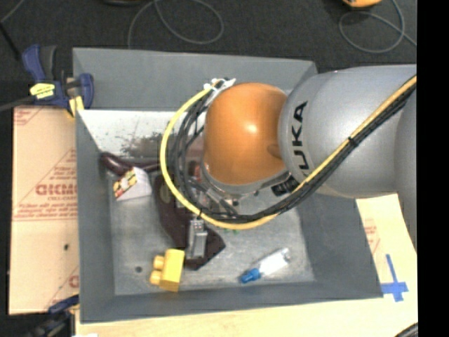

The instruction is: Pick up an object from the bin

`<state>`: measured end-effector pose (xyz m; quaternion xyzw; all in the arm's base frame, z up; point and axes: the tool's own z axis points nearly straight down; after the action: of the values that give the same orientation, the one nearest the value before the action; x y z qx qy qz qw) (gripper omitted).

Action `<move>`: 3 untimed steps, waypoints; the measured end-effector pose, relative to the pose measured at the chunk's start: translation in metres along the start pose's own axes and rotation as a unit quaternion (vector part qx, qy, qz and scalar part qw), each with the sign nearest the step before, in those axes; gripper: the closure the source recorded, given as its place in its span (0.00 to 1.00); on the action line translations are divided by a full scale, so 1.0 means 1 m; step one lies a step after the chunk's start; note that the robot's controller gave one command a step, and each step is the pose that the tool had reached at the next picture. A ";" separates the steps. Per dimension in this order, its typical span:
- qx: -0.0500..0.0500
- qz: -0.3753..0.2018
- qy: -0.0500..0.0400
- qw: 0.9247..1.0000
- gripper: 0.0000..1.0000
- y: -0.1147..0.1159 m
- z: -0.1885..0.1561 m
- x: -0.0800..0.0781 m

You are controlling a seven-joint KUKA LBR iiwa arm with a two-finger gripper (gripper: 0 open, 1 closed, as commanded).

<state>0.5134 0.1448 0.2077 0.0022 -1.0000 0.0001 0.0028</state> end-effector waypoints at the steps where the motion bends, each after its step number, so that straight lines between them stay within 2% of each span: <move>1: -0.001 0.002 -0.004 1.000 0.00 -0.001 -0.005 -0.001; 2: -0.002 -0.002 -0.007 1.000 0.00 -0.010 0.040 -0.005; 3: -0.001 0.045 -0.002 0.999 0.00 -0.030 0.071 -0.006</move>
Offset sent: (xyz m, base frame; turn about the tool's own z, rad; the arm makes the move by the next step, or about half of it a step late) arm 0.0035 -0.0225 -0.1030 -0.0101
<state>0.5195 0.1152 0.1364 -0.0431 -0.9991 -0.0003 0.0011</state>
